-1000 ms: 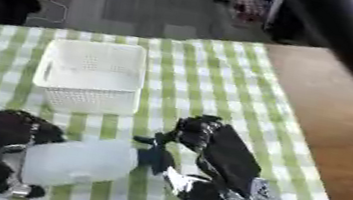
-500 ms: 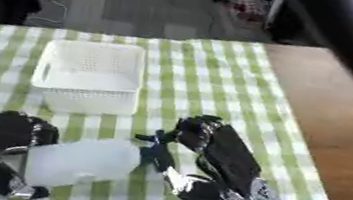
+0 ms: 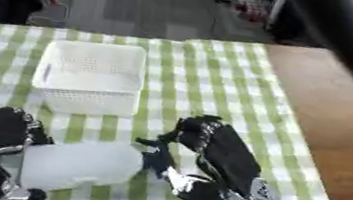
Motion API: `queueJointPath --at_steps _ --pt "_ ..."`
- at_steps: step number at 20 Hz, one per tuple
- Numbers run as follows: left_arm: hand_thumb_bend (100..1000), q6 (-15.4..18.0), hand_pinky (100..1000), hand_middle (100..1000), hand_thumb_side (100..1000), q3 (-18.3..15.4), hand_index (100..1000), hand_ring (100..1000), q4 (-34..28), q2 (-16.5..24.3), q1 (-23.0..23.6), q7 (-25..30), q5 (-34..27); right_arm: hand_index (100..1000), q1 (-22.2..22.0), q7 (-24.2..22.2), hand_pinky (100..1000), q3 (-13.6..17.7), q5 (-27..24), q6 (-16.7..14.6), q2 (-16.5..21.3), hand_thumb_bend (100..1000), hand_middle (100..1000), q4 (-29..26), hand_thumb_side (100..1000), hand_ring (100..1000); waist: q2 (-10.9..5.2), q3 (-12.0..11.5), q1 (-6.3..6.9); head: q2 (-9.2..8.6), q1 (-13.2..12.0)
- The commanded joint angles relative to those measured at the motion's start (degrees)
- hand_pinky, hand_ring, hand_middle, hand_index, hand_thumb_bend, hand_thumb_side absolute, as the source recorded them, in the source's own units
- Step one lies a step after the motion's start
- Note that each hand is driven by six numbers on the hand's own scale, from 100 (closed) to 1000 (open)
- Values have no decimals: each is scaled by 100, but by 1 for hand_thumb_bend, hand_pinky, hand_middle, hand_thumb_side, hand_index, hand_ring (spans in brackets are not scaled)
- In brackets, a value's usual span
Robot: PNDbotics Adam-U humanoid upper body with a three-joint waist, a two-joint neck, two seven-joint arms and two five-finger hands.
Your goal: Pick up objects on the table and place them in the box.
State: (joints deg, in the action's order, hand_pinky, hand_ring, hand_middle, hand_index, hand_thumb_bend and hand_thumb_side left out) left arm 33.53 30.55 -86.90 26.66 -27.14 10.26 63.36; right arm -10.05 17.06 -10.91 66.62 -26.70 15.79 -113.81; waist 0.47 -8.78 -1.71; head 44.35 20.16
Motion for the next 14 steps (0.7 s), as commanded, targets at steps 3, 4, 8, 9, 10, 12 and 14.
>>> queueJointPath --at_steps 3,4,8,9,10,12,14 --pt "194 -157 100 100 1000 -120 350 100 -741 255 -14 179 -528 602 1 16 357 18 40 24 56 100 431 -78 1000 394 -43 -19 4 -24 -29" --pt "192 -179 100 100 1000 -125 348 100 -841 270 -13 207 -617 602 -1 16 357 16 44 26 54 100 432 -78 1000 394 -44 -21 3 -24 -36" --pt "188 -267 100 100 1000 -165 346 100 -1147 328 -5 254 -927 602 -3 21 357 15 55 35 50 100 432 -78 1000 394 -46 -26 2 -24 -47" --pt "188 -289 100 100 1000 -178 346 100 -1202 347 -1 254 -982 602 -3 23 356 16 56 36 50 100 432 -78 1000 394 -47 -26 2 -24 -47" --pt "188 -312 100 100 1000 -192 345 100 -1249 366 3 253 -1028 602 -4 24 356 16 57 37 50 100 432 -78 1000 394 -48 -29 3 -24 -47" --pt "188 -358 100 100 1000 -221 344 100 -1339 412 12 240 -1110 602 -5 24 356 17 59 39 51 100 431 -78 1000 394 -50 -31 4 -24 -51" --pt "188 -403 100 100 1000 -247 344 100 -1422 460 20 229 -1182 602 -7 25 356 18 60 42 51 100 431 -78 1000 394 -52 -32 5 -24 -54"
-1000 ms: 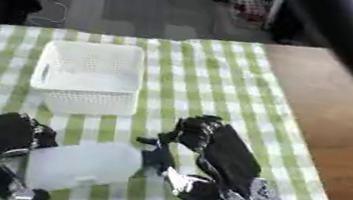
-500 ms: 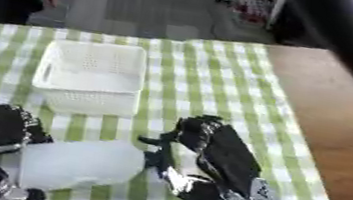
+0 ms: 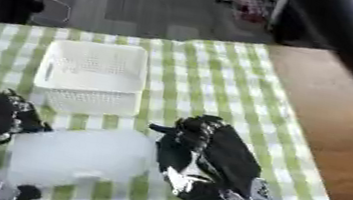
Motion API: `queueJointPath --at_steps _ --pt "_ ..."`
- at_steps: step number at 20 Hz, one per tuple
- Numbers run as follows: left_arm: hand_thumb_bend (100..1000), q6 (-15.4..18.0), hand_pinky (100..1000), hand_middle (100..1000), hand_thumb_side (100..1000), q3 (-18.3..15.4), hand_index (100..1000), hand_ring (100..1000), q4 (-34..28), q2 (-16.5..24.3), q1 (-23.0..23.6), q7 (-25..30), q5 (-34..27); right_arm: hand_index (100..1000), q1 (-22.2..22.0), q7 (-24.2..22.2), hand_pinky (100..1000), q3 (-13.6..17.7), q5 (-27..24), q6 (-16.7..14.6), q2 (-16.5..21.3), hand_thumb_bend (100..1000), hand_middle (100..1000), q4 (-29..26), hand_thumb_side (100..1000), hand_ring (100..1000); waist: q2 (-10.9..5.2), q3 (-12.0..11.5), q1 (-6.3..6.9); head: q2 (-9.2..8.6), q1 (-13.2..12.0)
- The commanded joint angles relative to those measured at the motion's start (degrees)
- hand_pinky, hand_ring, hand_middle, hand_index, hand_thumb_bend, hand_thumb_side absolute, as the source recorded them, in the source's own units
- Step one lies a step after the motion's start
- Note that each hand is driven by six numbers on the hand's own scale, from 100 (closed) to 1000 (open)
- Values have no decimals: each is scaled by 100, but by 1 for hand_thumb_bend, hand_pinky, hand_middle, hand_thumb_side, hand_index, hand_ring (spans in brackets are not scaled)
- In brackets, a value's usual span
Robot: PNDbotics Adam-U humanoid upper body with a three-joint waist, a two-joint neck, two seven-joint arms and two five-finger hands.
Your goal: Pick up objects on the table and place them in the box.
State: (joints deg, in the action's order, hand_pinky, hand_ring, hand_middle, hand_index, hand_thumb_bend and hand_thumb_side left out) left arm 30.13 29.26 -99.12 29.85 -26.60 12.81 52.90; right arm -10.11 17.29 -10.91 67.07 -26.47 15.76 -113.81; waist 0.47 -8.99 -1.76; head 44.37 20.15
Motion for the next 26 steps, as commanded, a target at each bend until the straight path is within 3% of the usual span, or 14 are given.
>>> queueJointPath --at_steps 1,10,20,24,26 --pt "188 -82 100 100 1000 -132 344 100 -250 174 -29 -34 -171 602 -3 1 356 19 15 20 54 100 431 -78 1000 394 -52 -12 11 -25 -54" --pt "188 -265 100 100 1000 -242 343 100 -621 425 -31 -64 -408 608 -19 -1 355 13 27 35 48 100 433 -78 1000 394 -58 -27 13 -73 -45" --pt "190 -246 100 100 1000 -260 340 100 -597 581 -60 -147 -401 610 -10 14 356 18 25 34 56 100 436 -78 1000 396 -60 -24 19 -158 0" --pt "191 -237 100 100 1000 -307 340 100 -569 769 -92 -378 -275 601 45 107 350 74 30 31 53 100 430 -78 1000 391 -39 -21 22 -625 719" --pt "191 -239 100 100 1000 -335 339 100 -545 861 -87 -504 -200 592 127 425 347 235 -13 43 52 100 428 -78 1000 388 -33 -24 30 -834 1004"
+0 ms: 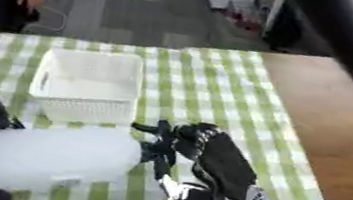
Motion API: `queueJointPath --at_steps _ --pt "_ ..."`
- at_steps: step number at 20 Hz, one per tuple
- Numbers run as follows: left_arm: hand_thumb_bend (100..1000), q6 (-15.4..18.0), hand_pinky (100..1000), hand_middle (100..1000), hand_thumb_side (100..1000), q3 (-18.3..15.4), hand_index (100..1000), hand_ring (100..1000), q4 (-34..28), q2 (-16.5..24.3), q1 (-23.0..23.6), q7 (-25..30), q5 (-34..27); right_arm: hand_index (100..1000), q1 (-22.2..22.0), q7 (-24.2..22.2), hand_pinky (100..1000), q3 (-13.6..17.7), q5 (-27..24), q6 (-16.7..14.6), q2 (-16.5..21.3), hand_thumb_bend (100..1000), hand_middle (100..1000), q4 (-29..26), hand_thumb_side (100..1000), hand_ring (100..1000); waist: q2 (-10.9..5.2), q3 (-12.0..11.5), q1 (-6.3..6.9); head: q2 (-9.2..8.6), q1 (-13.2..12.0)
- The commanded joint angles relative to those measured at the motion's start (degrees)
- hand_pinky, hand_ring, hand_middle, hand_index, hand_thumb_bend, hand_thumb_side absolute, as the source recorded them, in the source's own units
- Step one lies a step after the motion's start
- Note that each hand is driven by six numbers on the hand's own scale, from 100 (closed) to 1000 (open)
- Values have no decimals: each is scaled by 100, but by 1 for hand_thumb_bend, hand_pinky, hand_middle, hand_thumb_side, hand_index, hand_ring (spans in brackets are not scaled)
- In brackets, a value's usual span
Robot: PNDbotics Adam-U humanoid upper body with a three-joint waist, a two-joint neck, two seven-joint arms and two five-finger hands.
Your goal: Pick up objects on the table and place them in the box.
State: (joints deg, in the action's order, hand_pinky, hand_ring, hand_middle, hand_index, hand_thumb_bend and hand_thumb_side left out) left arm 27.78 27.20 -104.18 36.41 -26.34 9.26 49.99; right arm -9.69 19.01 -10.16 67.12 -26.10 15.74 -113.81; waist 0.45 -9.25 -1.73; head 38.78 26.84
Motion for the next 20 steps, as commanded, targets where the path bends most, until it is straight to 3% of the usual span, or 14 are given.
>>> queueJointPath --at_steps 1,4,8,9,10,13,20 --pt "191 -7 100 100 1000 -144 339 100 -28 258 -107 -220 126 590 123 467 351 296 -41 43 65 100 430 -78 1000 391 -37 1 34 -380 439" --pt "191 -12 100 100 1000 -177 339 100 -5 395 -107 -445 208 589 74 1016 360 614 90 132 171 100 437 -78 1000 400 -49 -8 44 -555 553" --pt "192 -41 100 100 1000 -236 339 100 15 590 -78 -728 319 593 -221 1479 384 737 638 239 324 100 459 -78 1000 426 -57 23 55 -641 527" --pt "148 -52 100 100 1000 -260 338 100 21 649 -73 -812 348 594 -292 1572 387 731 794 284 340 100 461 -78 1000 430 -57 37 60 -653 489" --pt "192 -60 100 100 1000 -279 338 100 28 699 -67 -903 378 594 -345 1657 387 717 936 335 341 100 461 -78 1000 430 -57 46 63 -658 464" --pt "192 -109 100 100 1000 -389 338 100 95 902 -76 -1322 436 594 -538 1835 391 643 1345 517 302 100 465 -78 1000 435 -59 89 81 -627 271" --pt "193 18 100 100 1000 -606 335 100 453 1254 -193 -2872 580 593 -654 1921 389 364 1809 754 203 100 464 -78 1000 434 -60 192 136 -537 -28"
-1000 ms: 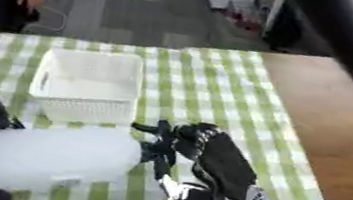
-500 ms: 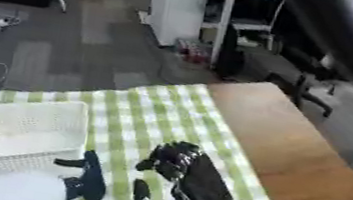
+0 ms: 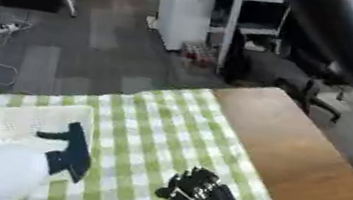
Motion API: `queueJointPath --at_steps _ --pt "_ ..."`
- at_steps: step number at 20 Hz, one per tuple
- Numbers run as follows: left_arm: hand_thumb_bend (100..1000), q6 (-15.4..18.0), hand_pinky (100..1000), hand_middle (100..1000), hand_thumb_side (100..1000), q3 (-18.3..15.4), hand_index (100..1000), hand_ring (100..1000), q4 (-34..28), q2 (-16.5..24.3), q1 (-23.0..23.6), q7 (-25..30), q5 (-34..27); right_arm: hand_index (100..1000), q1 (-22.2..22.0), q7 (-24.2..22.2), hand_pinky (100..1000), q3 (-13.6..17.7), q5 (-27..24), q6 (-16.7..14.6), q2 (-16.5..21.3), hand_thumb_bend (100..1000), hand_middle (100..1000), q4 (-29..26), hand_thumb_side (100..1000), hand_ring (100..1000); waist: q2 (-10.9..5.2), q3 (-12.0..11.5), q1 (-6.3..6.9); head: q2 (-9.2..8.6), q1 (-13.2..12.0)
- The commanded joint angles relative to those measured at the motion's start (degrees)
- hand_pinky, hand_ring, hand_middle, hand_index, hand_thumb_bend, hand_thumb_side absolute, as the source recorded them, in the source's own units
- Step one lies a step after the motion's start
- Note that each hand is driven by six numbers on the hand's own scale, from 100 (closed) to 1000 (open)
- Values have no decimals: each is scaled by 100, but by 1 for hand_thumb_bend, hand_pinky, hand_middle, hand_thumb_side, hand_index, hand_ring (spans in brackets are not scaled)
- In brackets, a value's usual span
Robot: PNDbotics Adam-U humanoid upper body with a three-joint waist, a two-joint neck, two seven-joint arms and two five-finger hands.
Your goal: Pick up objects on the table and place them in the box.
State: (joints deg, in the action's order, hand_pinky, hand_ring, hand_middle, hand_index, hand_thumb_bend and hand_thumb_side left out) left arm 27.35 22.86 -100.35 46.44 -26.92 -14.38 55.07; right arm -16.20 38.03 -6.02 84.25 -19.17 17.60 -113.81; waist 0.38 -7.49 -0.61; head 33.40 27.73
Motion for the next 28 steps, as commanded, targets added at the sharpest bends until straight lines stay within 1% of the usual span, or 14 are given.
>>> queueJointPath --at_steps 1,4,7,10,13,17,22,28 --pt "194 121 100 100 1000 -191 335 100 133 290 -164 -749 141 592 5 18 388 -63 108 64 21 100 464 -78 1000 433 -50 33 33 17 -157" --pt "196 425 100 100 1000 -250 335 100 366 436 -251 -1552 413 592 52 9 387 -73 100 54 45 100 463 -78 1000 432 -33 100 56 39 -266" --pt "200 806 100 100 1000 -306 338 100 665 533 -320 -2367 743 592 114 5 386 -54 42 18 77 100 462 -78 1000 431 -14 178 74 151 -411" --pt "202 1184 100 100 1000 -366 340 100 941 588 -390 -3091 1053 591 166 -16 384 -47 -24 -27 101 100 461 -78 1000 429 12 233 89 226 -442" --pt "204 1466 100 100 1000 -421 341 100 1220 609 -436 -3625 1329 591 232 -39 382 -34 -112 -76 123 100 459 -78 1000 426 35 281 100 217 -430" --pt "206 1666 100 100 1000 -484 342 100 1525 607 -498 -3751 1478 590 306 -85 378 -16 -243 -150 125 100 456 -78 1000 423 60 346 102 136 -396" --pt "208 1764 100 100 1000 -508 343 100 1746 626 -643 -3758 1737 590 387 -142 376 -5 -372 -228 133 100 454 -78 1000 420 92 419 102 72 -514" --pt "209 1862 100 100 1000 -490 345 100 1749 692 -777 -3758 2119 589 533 -211 372 10 -562 -350 176 100 451 -78 1000 416 145 559 111 -45 -650"
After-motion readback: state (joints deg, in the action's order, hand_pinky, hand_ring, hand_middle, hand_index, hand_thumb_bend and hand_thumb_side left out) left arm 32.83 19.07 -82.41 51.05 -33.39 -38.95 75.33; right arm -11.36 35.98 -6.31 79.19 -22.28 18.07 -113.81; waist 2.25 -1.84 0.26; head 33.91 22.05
